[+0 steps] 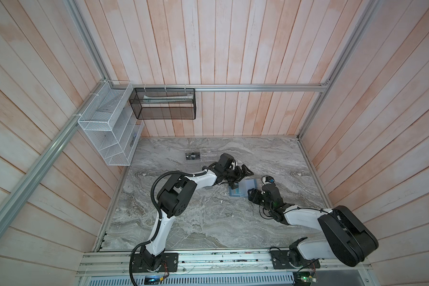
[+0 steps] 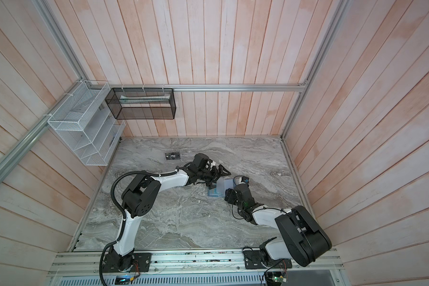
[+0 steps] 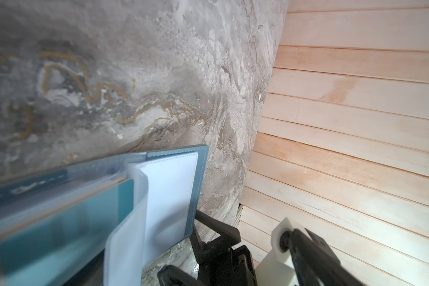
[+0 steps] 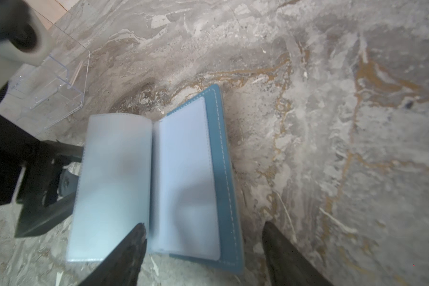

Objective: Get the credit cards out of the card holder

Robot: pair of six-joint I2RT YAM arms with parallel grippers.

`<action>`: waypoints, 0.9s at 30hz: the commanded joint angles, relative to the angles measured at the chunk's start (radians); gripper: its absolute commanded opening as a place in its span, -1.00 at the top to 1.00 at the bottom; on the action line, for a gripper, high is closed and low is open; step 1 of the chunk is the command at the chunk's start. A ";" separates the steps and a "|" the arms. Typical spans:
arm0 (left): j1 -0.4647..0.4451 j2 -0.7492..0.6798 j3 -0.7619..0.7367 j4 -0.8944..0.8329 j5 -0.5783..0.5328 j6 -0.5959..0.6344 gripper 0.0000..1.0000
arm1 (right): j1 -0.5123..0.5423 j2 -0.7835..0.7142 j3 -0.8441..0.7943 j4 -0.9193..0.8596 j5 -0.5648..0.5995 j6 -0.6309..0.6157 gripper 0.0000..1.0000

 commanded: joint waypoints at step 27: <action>0.012 0.052 0.073 0.028 0.014 -0.022 -1.00 | -0.128 -0.211 -0.102 0.101 -0.432 -0.022 -0.66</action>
